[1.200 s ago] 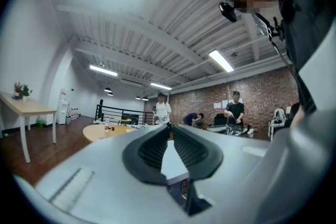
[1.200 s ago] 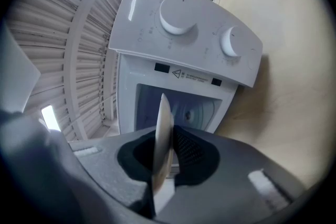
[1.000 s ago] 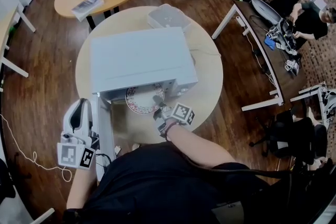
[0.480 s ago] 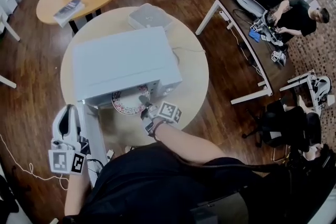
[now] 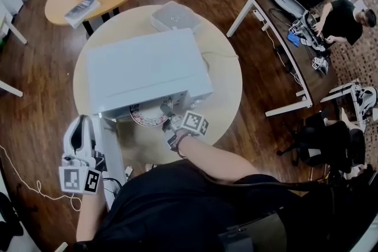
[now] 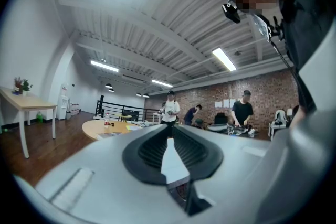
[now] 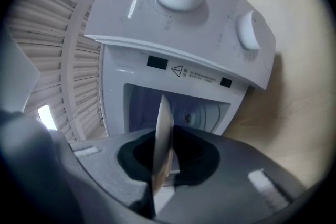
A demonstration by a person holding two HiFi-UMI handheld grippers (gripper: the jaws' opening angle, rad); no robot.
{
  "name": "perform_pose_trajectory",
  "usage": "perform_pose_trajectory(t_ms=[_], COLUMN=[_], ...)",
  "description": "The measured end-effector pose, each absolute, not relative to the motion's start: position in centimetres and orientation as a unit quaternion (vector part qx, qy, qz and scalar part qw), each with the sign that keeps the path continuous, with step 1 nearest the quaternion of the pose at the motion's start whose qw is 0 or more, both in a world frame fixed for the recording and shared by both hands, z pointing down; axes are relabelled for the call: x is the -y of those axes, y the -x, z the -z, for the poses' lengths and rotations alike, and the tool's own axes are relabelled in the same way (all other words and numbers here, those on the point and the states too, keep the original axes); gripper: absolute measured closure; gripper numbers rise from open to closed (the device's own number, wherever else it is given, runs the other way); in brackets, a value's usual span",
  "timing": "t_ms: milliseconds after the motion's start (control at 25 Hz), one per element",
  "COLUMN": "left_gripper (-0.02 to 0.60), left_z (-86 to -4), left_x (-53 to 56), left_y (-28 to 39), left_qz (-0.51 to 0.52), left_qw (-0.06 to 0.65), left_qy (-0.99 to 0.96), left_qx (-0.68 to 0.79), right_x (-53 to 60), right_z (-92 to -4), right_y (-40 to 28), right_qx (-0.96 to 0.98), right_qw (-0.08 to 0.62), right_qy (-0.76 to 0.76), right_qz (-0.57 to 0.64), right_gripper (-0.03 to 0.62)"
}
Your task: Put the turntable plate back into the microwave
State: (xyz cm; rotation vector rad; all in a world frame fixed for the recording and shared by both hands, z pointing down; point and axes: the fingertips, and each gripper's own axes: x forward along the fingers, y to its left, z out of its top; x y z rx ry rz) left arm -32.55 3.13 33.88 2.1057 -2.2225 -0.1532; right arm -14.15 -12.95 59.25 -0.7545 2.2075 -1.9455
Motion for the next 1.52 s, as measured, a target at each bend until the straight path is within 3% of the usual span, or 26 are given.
perform_pose_trajectory(t_ms=[1520], left_gripper=[0.546], left_z=[-34.1], left_x=[-0.3], left_y=[32.4], left_qz=[0.028], left_qw=[0.048], left_qy=[-0.688], left_qx=[0.724], right_x=[14.1], right_z=[-61.5], right_y=[16.3], right_qx=[-0.711], right_qw=[0.046], right_qy=[0.247], right_qz=[0.656], right_gripper=[0.557])
